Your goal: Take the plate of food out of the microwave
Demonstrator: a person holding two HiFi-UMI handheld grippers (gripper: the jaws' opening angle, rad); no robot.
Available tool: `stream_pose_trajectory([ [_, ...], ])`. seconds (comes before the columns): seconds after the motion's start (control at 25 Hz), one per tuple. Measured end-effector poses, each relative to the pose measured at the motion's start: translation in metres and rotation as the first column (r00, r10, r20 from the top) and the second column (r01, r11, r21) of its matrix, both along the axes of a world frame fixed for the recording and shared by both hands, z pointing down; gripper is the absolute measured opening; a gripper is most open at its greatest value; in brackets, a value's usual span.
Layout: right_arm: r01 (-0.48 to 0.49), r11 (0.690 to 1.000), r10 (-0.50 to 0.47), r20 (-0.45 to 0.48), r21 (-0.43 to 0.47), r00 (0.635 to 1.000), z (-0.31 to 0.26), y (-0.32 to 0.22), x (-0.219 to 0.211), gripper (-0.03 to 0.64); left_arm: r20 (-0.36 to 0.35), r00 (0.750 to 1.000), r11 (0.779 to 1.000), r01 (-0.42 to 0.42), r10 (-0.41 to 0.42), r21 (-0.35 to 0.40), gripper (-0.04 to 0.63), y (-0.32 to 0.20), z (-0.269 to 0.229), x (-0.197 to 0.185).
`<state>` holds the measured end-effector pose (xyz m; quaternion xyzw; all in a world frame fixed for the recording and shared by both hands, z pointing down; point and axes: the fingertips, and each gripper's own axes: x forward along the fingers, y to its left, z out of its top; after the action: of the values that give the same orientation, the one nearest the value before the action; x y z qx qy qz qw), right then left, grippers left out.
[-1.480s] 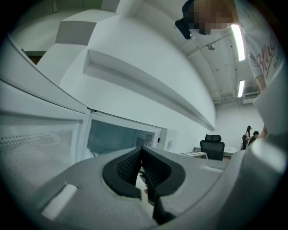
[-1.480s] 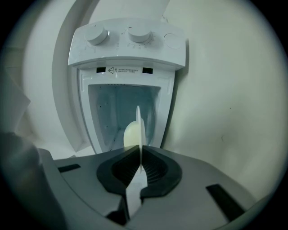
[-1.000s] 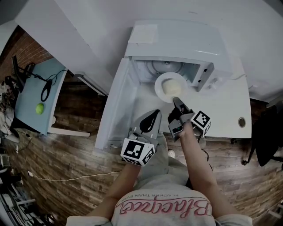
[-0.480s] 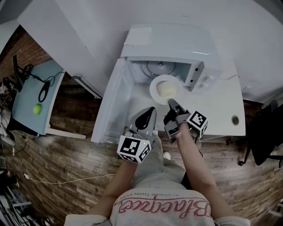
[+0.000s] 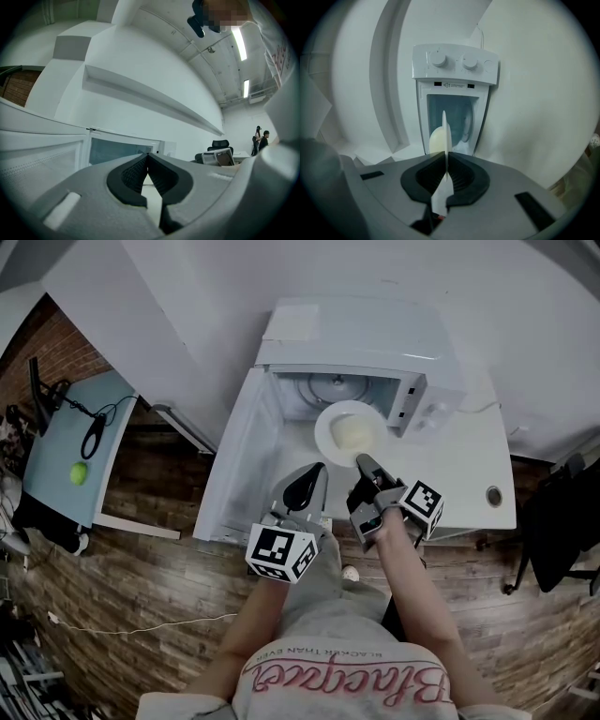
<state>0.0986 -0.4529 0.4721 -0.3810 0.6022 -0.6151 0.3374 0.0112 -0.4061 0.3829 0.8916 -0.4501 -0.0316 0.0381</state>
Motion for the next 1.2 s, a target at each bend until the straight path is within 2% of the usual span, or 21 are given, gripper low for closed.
stream_pose_trajectory([
  [0.56,-0.041,0.999,0.041,-0.007,0.007,0.999,-0.032,0.030,0.012,0.023,-0.051,0.998,0.999,0.031,-0.033,-0.032,0.006,0.005,-0.004,-0.004],
  [0.92,-0.109,0.993,0.110,-0.020,0.038,0.994,-0.063,0.030,0.015,0.023,-0.065,0.997,0.999,0.035,-0.035,-0.007,0.006,-0.008,-0.024,-0.007],
  [1.2,-0.143,0.988,0.144,-0.015,0.055,0.989,-0.084,0.022,0.004,0.023,-0.044,0.999,1.000,0.020,-0.020,0.019,0.006,-0.022,-0.044,-0.015],
])
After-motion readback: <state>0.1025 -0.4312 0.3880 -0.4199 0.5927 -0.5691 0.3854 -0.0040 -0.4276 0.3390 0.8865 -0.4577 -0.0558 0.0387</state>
